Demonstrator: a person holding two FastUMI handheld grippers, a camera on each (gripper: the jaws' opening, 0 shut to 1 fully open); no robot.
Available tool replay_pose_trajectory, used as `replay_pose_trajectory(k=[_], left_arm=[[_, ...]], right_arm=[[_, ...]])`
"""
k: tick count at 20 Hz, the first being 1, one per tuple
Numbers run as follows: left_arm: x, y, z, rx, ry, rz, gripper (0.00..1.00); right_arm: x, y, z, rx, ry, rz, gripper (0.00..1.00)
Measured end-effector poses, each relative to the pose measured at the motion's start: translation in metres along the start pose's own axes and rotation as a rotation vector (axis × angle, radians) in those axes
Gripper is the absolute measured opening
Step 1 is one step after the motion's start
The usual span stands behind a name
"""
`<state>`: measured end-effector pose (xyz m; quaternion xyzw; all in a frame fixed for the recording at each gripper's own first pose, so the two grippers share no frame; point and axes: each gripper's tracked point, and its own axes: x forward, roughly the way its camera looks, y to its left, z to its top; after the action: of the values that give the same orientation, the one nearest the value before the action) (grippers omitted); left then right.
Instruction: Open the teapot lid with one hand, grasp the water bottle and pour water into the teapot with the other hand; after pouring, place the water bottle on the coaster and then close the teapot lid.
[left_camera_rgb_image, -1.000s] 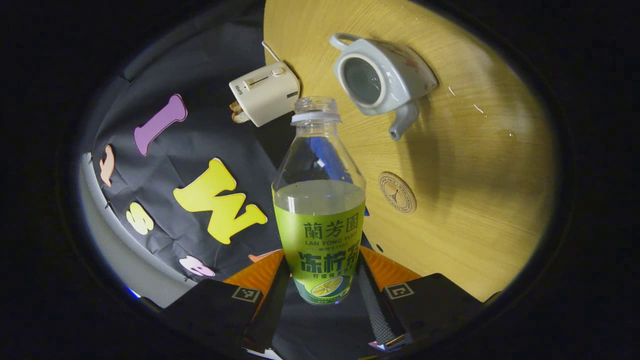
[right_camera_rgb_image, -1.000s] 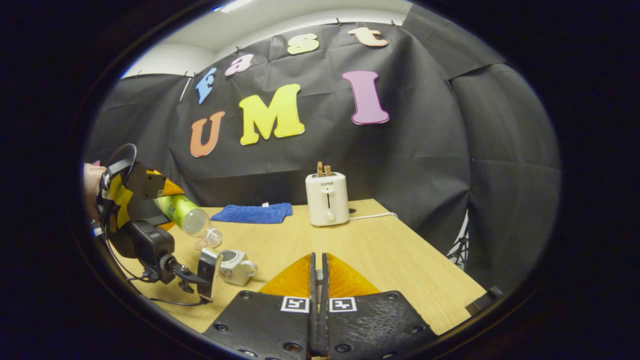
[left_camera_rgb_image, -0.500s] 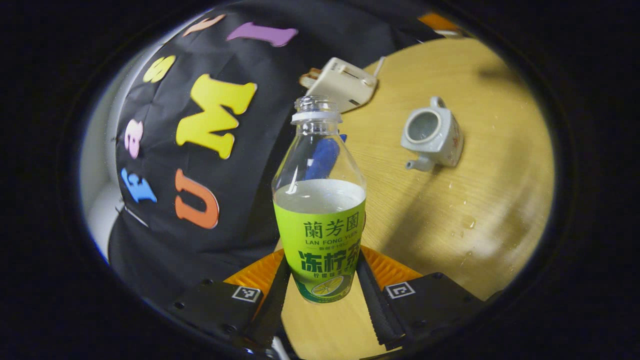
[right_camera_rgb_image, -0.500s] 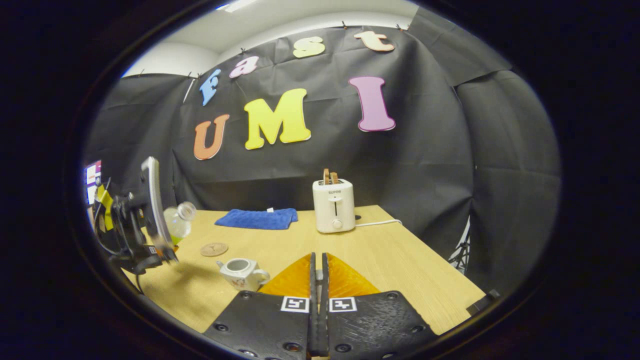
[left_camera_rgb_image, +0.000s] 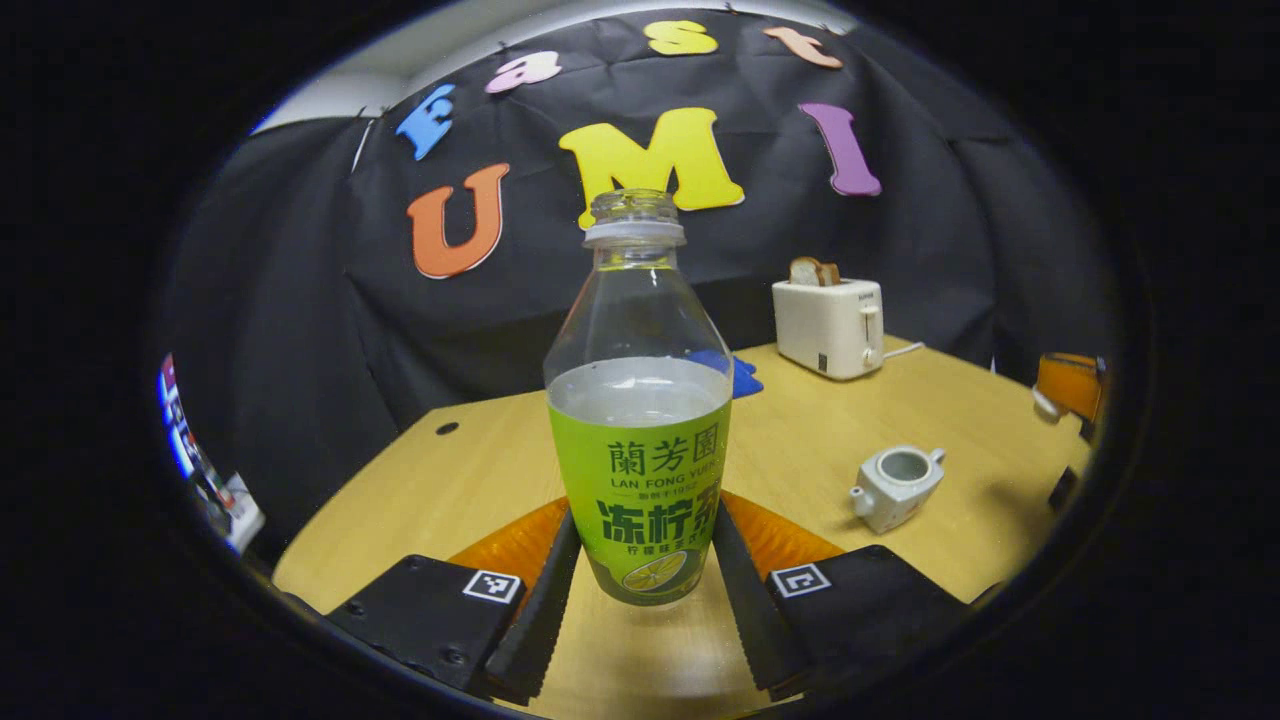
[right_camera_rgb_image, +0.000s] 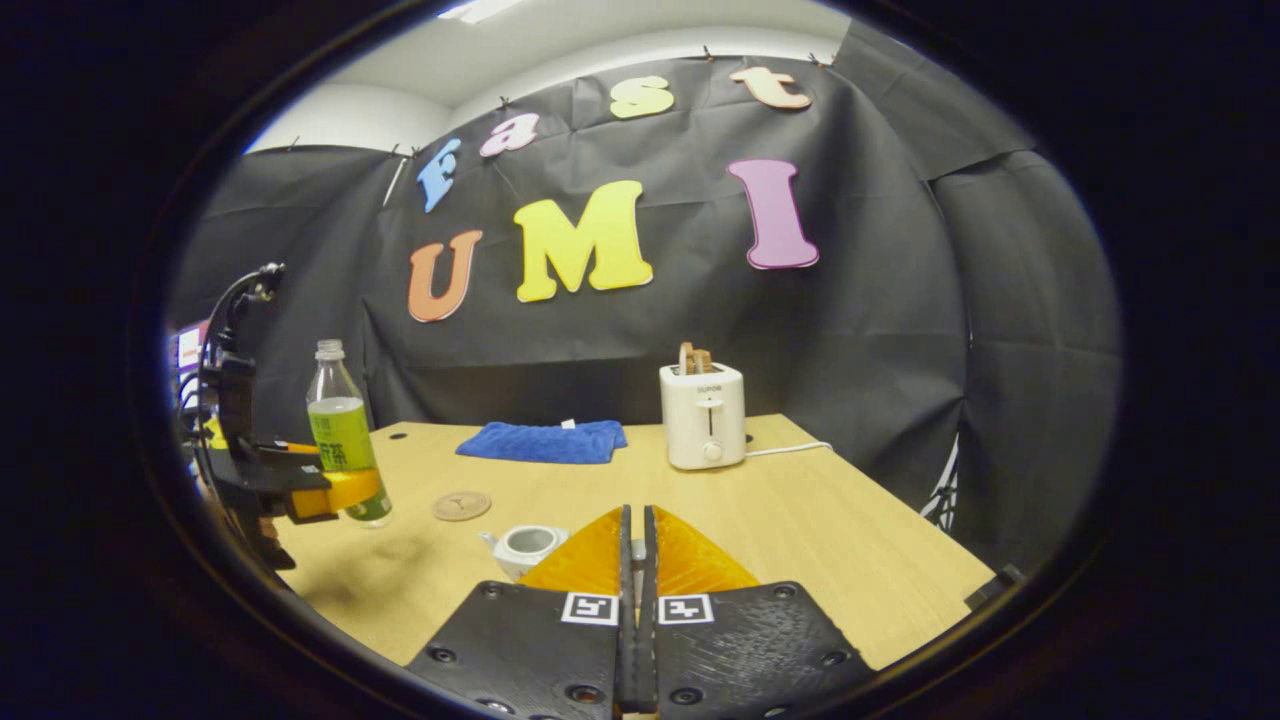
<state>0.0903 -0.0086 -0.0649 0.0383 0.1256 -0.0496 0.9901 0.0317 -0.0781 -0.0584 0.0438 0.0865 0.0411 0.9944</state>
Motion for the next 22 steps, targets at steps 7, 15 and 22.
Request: replay_pose_trajectory(k=[7, 15, 22], left_arm=[[0.051, 0.016, 0.022, -0.050, -0.070, 0.014, 0.76], [0.117, 0.011, 0.021, -0.015, -0.060, -0.004, 0.76], [0.149, 0.003, 0.000, -0.019, -0.013, -0.029, 0.73]], right_arm=[[0.008, 0.007, -0.005, -0.008, 0.007, 0.005, 0.00], [0.028, 0.008, -0.020, -0.015, 0.046, 0.004, 0.00], [0.039, 0.006, -0.027, -0.009, 0.068, -0.002, 0.00]])
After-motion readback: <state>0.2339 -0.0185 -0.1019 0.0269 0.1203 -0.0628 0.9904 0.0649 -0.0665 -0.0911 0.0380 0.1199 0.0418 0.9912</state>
